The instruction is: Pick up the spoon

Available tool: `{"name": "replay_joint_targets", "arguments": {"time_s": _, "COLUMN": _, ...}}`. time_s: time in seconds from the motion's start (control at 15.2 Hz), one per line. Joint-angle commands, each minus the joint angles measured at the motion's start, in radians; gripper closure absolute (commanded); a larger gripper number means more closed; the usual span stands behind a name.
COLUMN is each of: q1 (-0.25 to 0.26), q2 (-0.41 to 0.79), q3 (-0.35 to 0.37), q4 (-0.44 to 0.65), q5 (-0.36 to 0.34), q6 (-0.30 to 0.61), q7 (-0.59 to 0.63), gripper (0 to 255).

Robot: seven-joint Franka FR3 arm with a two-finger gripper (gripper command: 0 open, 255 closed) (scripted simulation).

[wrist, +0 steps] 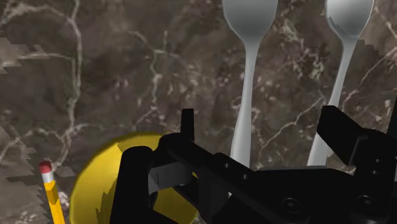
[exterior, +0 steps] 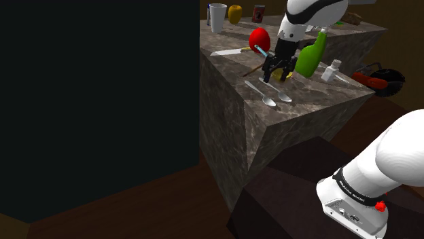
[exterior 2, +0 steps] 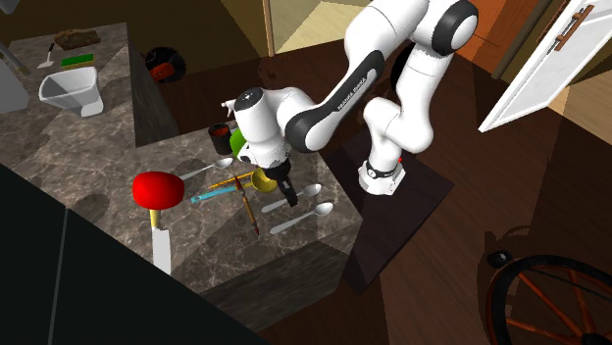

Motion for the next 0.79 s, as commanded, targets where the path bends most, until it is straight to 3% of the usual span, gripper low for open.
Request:
{"name": "replay_joint_targets", "arguments": {"time_s": 0.0, "q1": 0.001, "q2": 0.011, "q3": 0.000, "q4": -0.018, "q5": 0.004, "q6": 0.029, "q7": -0.003, "gripper": 0}}
{"name": "replay_joint_targets", "arguments": {"time_s": 0.2, "q1": 0.002, "q2": 0.021, "q3": 0.000, "q4": -0.030, "q5": 0.007, "q6": 0.050, "q7": -0.007, "gripper": 0}}
{"name": "replay_joint_targets", "arguments": {"time_s": 0.26, "q1": 0.002, "q2": 0.020, "q3": -0.001, "q4": -0.030, "q5": 0.006, "q6": 0.049, "q7": -0.008, "gripper": 255}}
{"name": "replay_joint_targets", "arguments": {"time_s": 0.73, "q1": 0.002, "q2": 0.020, "q3": 0.000, "q4": -0.030, "q5": 0.007, "q6": 0.050, "q7": -0.007, "gripper": 255}}
